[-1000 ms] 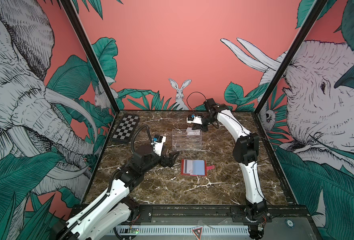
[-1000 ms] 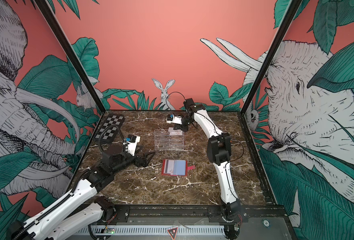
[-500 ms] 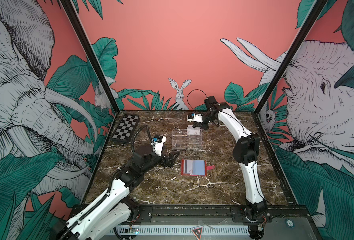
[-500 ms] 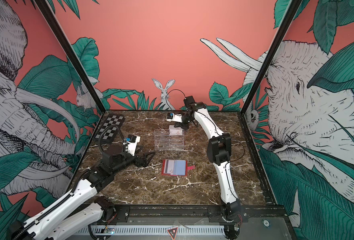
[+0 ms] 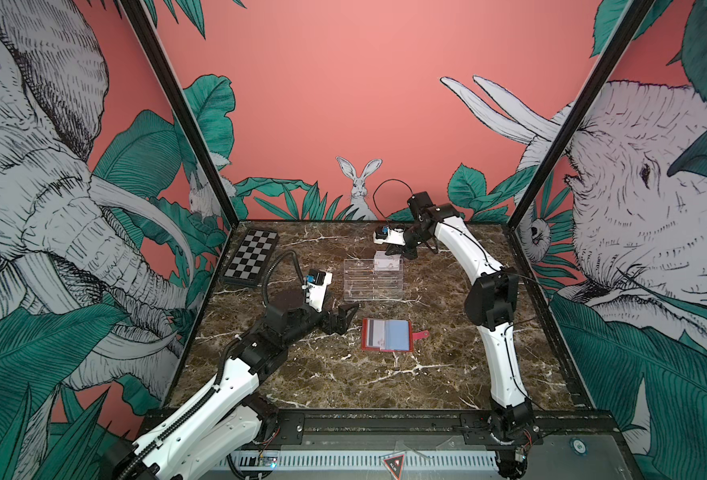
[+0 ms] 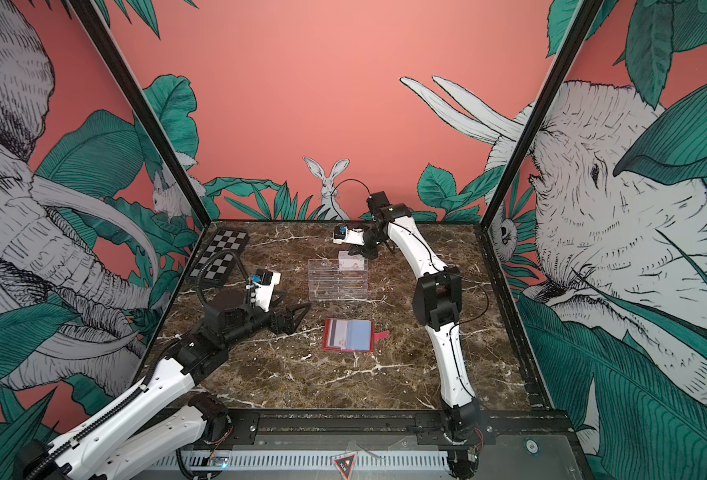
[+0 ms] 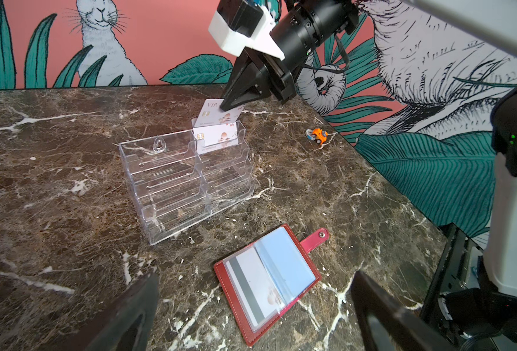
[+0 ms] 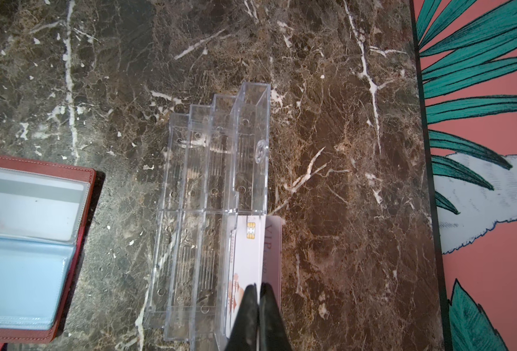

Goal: Take the credit cards out of the card holder
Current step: Place the credit card in the storage box.

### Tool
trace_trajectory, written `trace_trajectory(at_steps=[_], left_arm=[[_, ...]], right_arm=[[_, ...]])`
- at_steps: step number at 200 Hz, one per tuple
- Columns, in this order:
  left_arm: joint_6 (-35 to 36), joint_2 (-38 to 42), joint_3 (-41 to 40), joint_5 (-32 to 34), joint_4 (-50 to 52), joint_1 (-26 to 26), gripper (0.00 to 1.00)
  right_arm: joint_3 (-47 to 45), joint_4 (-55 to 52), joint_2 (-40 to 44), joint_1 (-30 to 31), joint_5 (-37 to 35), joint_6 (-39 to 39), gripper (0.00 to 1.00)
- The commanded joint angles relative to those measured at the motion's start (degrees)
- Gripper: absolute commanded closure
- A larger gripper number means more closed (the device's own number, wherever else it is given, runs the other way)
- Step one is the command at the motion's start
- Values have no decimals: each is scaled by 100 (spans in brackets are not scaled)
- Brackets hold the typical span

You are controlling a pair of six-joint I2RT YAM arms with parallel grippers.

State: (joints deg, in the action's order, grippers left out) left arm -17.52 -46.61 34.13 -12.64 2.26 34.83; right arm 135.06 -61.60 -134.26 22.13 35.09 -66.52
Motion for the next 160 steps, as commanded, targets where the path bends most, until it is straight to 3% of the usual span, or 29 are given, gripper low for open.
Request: trace_trajectory(at_steps=[1, 160], left_arm=[[-26, 20, -64, -41, -94, -19, 1], [-35, 100, -56, -33, -15, -24, 1]], right_arm=[[-46, -159, -86, 54, -54, -98, 94], [-116, -142, -171, 129, -132, -78, 91]])
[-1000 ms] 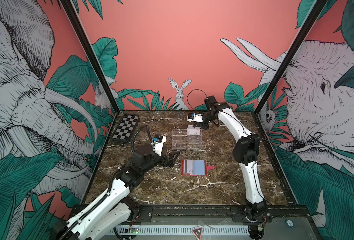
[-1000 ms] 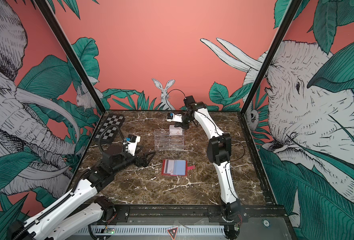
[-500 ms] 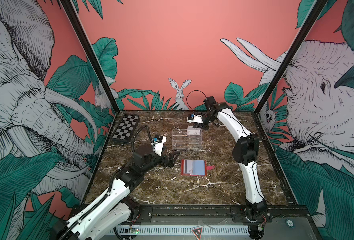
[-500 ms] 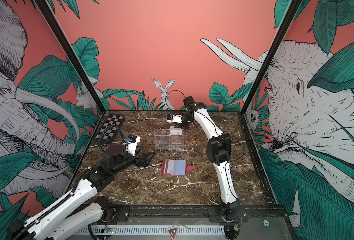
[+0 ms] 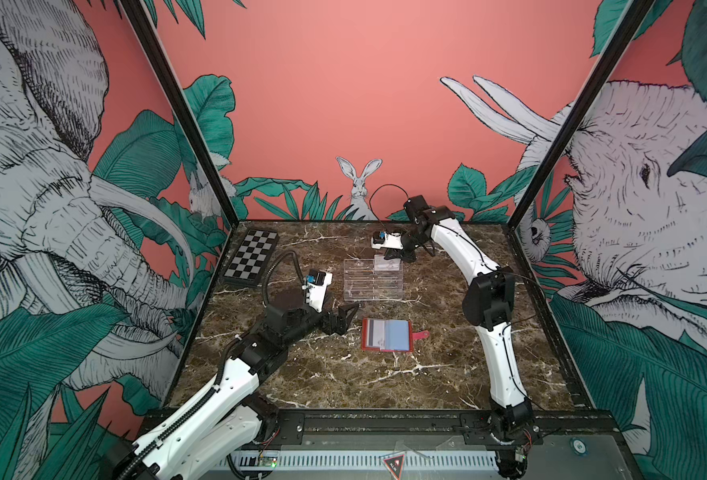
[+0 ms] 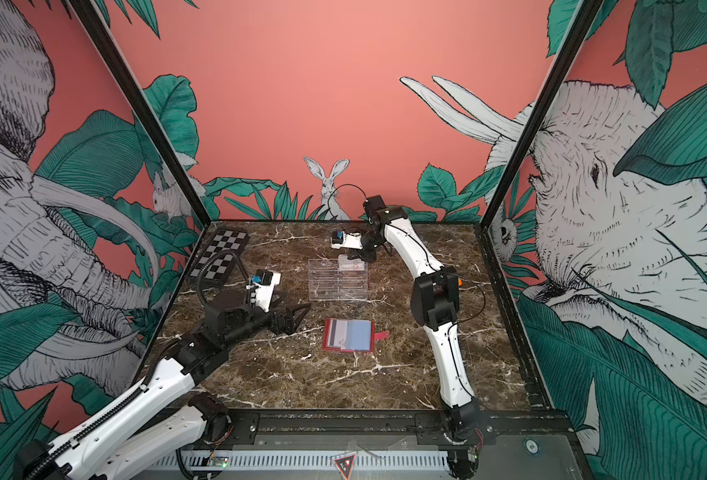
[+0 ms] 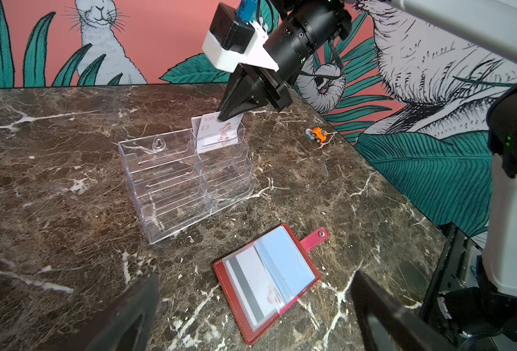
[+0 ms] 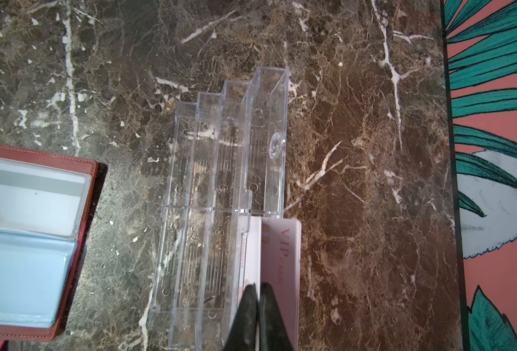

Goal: Take the credit cards out of the card holder
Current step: Place the credit card in the storage box.

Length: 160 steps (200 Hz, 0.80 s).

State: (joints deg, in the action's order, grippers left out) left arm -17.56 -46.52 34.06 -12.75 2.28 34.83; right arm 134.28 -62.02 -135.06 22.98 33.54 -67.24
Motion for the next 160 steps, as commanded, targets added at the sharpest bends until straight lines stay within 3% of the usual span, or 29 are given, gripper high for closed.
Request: trace_trajectory(at_steps=[1, 99, 160], left_arm=[[-29, 86, -49, -24, -17, -18, 1], [-95, 66, -67, -18, -42, -13, 1], [-457, -274, -81, -56, -43, -17, 1]], right_arm=[[-35, -100, -95, 46, 22, -7, 91], [252, 54, -68, 101, 49, 340, 86], [-342, 1208, 971, 75, -86, 1204, 64]])
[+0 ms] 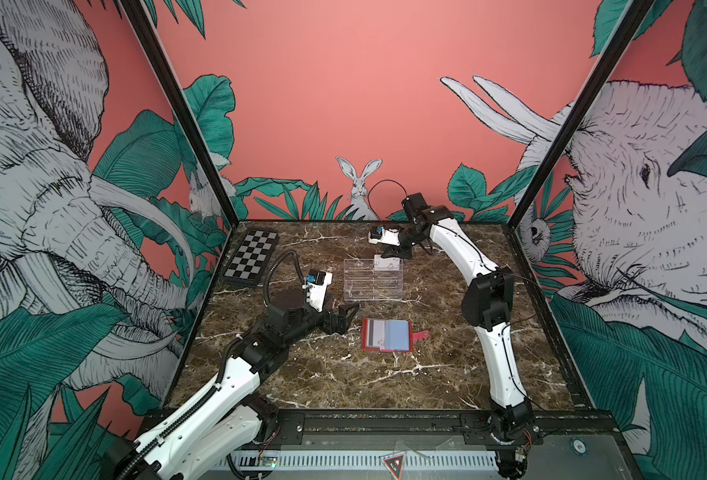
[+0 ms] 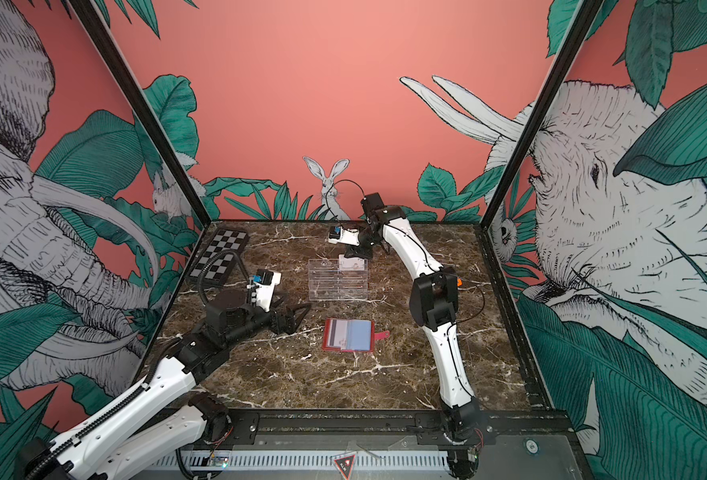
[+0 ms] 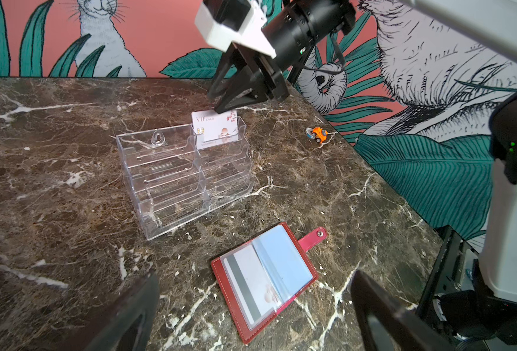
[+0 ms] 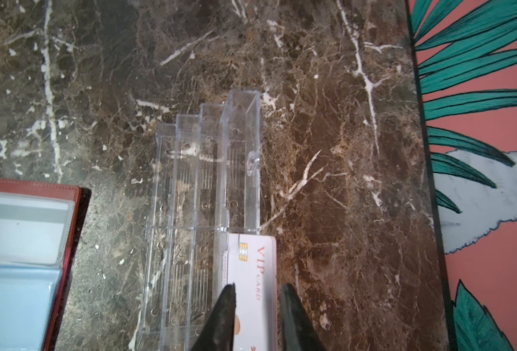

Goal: Take the credit cards out of the card holder
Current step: Place the credit card in the storage box, then flip the card slot at the card holder.

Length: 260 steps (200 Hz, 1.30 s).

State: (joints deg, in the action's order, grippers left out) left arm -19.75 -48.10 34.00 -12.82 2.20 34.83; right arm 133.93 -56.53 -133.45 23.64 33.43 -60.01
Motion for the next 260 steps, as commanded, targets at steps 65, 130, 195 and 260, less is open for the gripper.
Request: trace_trajectory(at_steps=[65, 130, 195, 260], left_arm=[[-1171, -911, -145, -359, -41, -28, 1], [-2645, -1463, -869, -745, -1556, -33, 2], [-3383, -2240, -1057, -1064, -2346, -36, 5], [-3879, -3104, -1028, -1511, -2863, -33, 9]], right_arm=[[-4017, 5046, 3455, -311, -1082, 3065, 14], [-6570, 6241, 5832, -1162, -979, 5378, 2], [-8147, 6509, 7122, -2052, -361, 7366, 2], [-8666, 6202, 7098, -2531, 726, 9297, 7]])
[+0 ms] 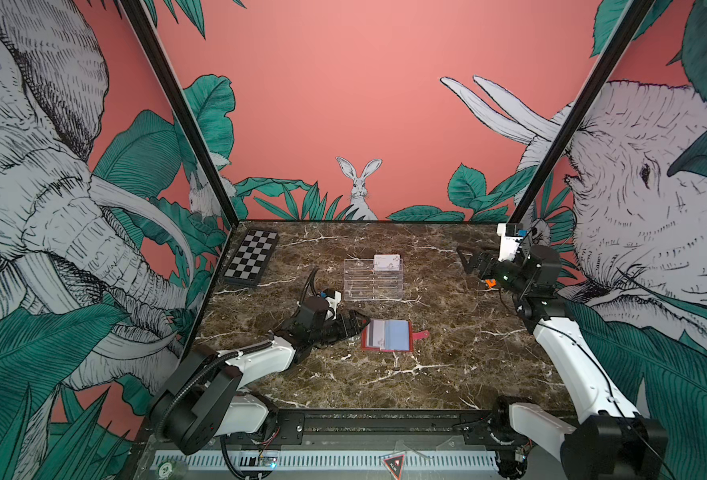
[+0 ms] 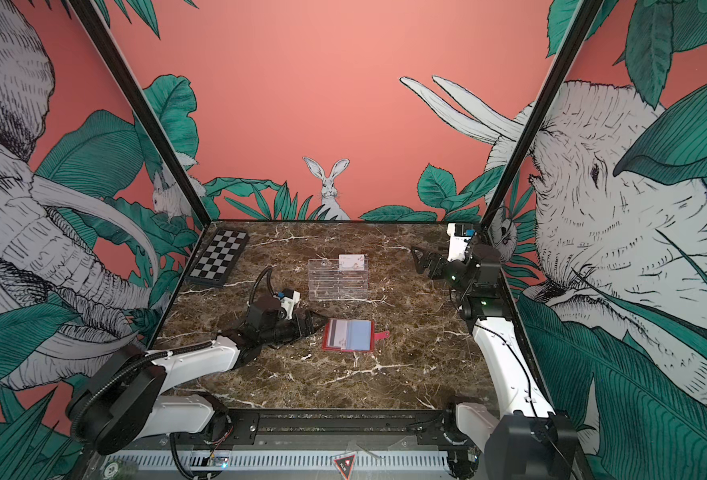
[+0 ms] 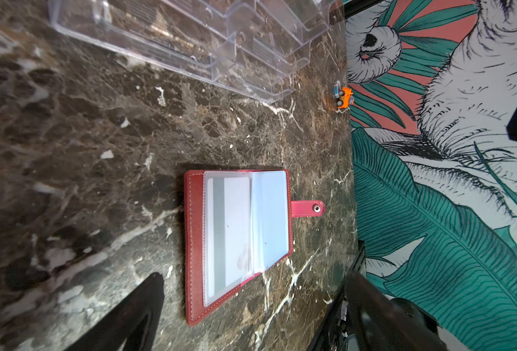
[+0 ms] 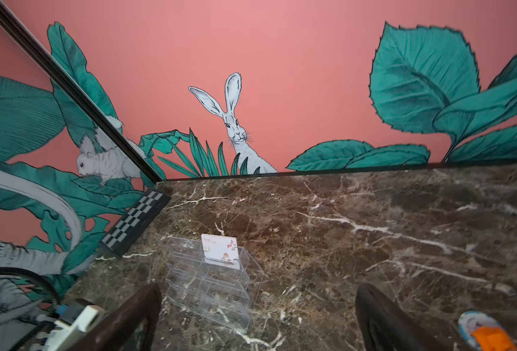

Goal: Take the credit cards out of the card holder
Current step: Flip the card slot at the card holder.

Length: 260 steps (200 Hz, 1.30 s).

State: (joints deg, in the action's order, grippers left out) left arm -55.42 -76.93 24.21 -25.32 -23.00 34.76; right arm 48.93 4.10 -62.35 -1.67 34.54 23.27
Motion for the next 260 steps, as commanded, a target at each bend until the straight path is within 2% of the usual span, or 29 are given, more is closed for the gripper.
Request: trace_trajectory(at_steps=[1, 17, 50, 77, 112, 148, 180, 216, 260], left_arm=[[-321, -237, -53, -270, -348, -24, 9], [-552, -486, -146, -400, -718, -23, 10], [-930, -1012, -280, -548, -1388, -22, 10], [-1174, -1374, -345, -657, -1909, -11, 13], [-1334, -1764, -382, -741, -2365, -8, 17], [-1564, -2075, -450, -816, -2963, 4, 24], [-1641, -2183, -454, -837, -3243, 22, 35], [-1715, -2307, -418, -869, -3622, 39, 54], [-1841, -2459, -406, -869, -4139, 39, 81]], right_arm=[[-174, 150, -13, 0, 628, 996, 7], [-443, 232, -64, 8, 735, 1351, 13], [-1019, 371, -275, 190, 751, 1791, 30], [-1124, -11, -476, 961, 191, 1548, 36], [-1211, 144, -1143, 1865, -185, 1837, 55], [-1166, -78, -1591, 2442, -789, 1874, 63], [-1157, -88, -1949, 2715, -1053, 1935, 69], [-1247, -32, -2266, 2838, -1200, 2041, 72], [-1305, -119, -2409, 2918, -1300, 2027, 73]])
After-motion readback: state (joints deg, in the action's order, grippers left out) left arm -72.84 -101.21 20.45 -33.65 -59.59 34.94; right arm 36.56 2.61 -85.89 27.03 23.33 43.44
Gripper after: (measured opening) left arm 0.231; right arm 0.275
